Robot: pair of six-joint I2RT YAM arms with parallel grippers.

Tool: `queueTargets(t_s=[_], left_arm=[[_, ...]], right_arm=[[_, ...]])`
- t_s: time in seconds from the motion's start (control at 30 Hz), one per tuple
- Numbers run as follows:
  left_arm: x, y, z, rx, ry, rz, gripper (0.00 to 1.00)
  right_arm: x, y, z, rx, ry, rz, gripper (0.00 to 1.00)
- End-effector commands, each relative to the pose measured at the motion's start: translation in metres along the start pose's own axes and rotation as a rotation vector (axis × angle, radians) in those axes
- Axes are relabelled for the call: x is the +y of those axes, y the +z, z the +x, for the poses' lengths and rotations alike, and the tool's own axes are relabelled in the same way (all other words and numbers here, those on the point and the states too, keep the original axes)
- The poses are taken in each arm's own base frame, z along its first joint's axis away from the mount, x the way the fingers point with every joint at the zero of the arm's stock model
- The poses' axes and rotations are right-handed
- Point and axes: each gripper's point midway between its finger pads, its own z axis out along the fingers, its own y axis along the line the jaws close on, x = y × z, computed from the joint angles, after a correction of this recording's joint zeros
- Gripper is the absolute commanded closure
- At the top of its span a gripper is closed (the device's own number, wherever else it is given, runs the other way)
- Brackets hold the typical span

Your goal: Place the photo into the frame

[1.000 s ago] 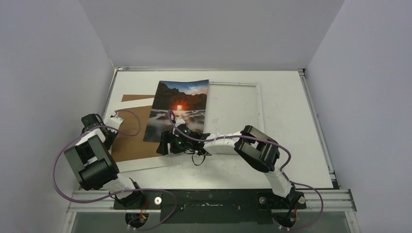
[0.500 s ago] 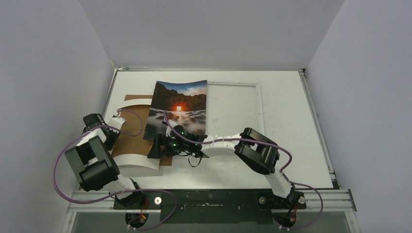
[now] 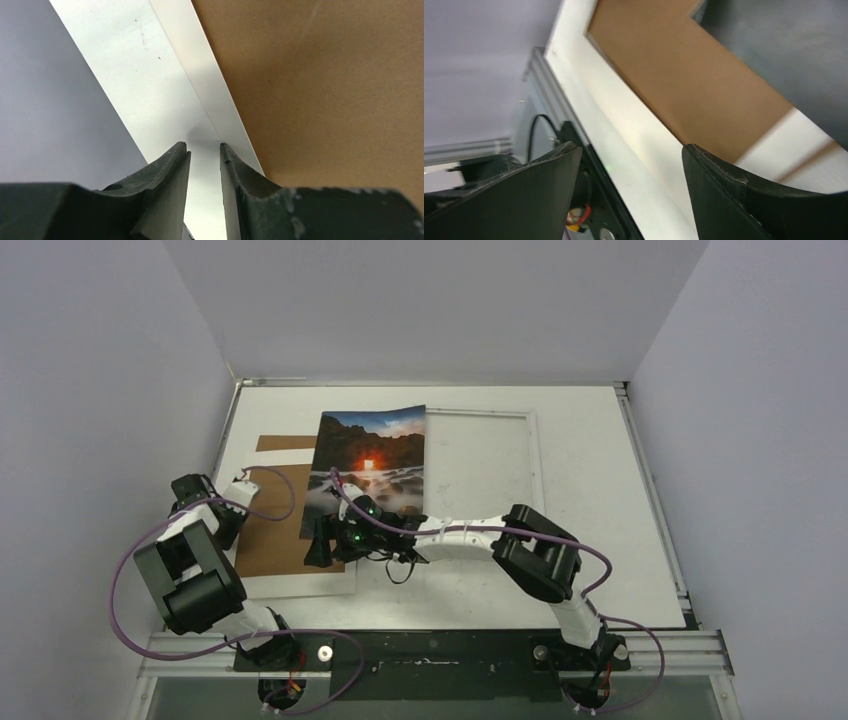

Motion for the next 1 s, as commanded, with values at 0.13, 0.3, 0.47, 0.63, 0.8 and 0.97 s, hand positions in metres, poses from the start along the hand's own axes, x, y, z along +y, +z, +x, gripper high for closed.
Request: queueTargets(t_s=[0.13,0.3,0.47,0.63,0.8,0.97], left_arm=[[-0.058,0.003,0.019,0.056,-0.045,0.22,0.71],[-0.058,0.003,0.019,0.055,-0.039,0.222,0.71],[-0.057,0.004,0.019,0.056,-0.037,0.222,0.71],[-0.058,0.003,0.019,0.054,-0.028,0.227,0.71],[-0.061,0.003,0.019,0.047,-0.018,0.238,0.71],[-0.065,-0.001,0.021,0.037,0.002,0.241,0.71]], right_arm=[[-0.048,-0.069,0.005,0.042,-0.079,0.308,0.24],[-0.068,-0.082,0.039,0.125,0.033,0.299,0.24],[-0.074,-0.074,0.055,0.163,0.098,0.269,0.24],[-0.071,-0.049,0.066,0.184,0.128,0.25,0.25],[-0.067,-0.037,0.089,0.232,0.172,0.252,0.25],[-0.069,-0.037,0.098,0.218,0.215,0.291,0.25]])
